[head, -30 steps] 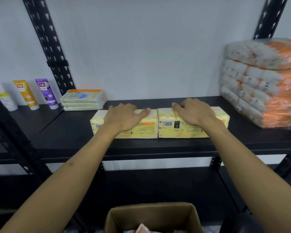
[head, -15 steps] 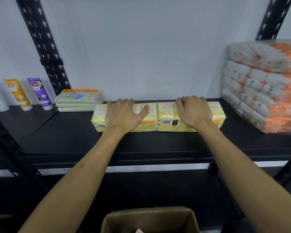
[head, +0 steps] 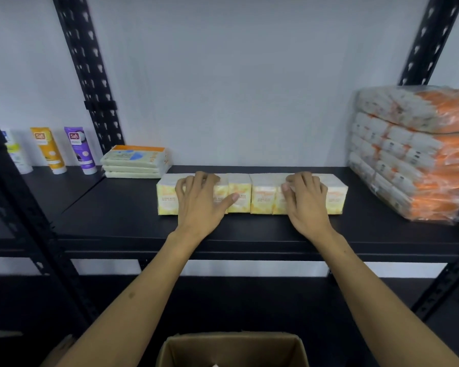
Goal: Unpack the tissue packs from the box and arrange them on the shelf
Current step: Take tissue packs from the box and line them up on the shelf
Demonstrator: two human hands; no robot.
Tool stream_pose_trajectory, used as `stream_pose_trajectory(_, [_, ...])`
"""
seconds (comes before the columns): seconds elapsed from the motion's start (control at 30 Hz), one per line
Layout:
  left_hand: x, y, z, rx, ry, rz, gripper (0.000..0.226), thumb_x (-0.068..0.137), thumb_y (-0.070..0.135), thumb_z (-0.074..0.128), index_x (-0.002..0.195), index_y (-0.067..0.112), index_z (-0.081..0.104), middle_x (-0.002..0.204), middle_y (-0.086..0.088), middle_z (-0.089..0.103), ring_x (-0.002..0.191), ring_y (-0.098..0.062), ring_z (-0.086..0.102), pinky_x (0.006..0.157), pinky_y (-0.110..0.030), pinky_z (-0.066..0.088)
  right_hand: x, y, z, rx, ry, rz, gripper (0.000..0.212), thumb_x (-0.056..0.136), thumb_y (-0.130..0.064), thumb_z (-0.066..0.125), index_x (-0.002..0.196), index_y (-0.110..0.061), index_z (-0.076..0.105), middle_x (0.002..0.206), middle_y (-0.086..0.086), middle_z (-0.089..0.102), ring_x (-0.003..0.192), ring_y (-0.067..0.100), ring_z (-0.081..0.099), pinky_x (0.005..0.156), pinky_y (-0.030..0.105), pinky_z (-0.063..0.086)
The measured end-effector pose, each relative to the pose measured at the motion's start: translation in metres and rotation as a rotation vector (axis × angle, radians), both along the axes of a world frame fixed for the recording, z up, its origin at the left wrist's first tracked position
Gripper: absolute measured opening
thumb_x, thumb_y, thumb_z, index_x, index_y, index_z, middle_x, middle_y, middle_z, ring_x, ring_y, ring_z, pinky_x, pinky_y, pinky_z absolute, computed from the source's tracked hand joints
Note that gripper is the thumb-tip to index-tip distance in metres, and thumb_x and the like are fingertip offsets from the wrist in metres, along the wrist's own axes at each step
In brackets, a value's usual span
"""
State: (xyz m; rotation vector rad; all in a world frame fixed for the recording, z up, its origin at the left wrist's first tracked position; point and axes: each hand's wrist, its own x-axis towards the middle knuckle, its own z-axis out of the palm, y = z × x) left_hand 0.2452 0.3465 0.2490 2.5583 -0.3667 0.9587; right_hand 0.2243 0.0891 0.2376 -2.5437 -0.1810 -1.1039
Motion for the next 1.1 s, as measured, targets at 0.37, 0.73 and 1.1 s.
stream_pose_trajectory(0.37, [-0.018,0.012,0.027,0.106,0.130,-0.040,0.055,0.098,0.067,0.040,0.126,0.025,0.061,0.131,0.006,0.056,0.121,-0.018,0.050,0.106,-0.040,0.030,-0.018,-0.007,0.029,-0.102,0.145,-0.002,0.031,0.105,-0.037,0.042,0.103,-0.015,0.064,0.105,-0.001,0.058,0.099,0.021,0.050,0.084,0.037,0.034])
stream_pose_trajectory(0.73, [0.033,0.003,0.075,0.235,0.561,-0.003,0.077,0.092,0.082,0.019,0.134,0.030,0.058,0.139,-0.001,0.059,0.132,-0.030,0.048,0.110,-0.055,0.028,0.028,-0.012,0.084,-0.099,0.585,-0.017,0.067,0.098,-0.070,0.027,0.102,-0.017,0.069,0.097,-0.003,0.070,0.092,0.020,0.063,0.097,0.044,0.044])
stream_pose_trajectory(1.1, [0.047,-0.009,0.054,0.193,0.322,0.105,0.077,0.093,0.077,0.022,0.116,0.022,0.071,0.081,0.003,0.065,0.094,-0.025,0.062,0.099,-0.045,0.038,0.046,-0.009,0.067,-0.160,0.475,-0.147,0.069,0.098,-0.065,0.027,0.080,-0.011,0.065,0.069,0.002,0.066,0.068,0.020,0.059,0.093,0.043,0.042])
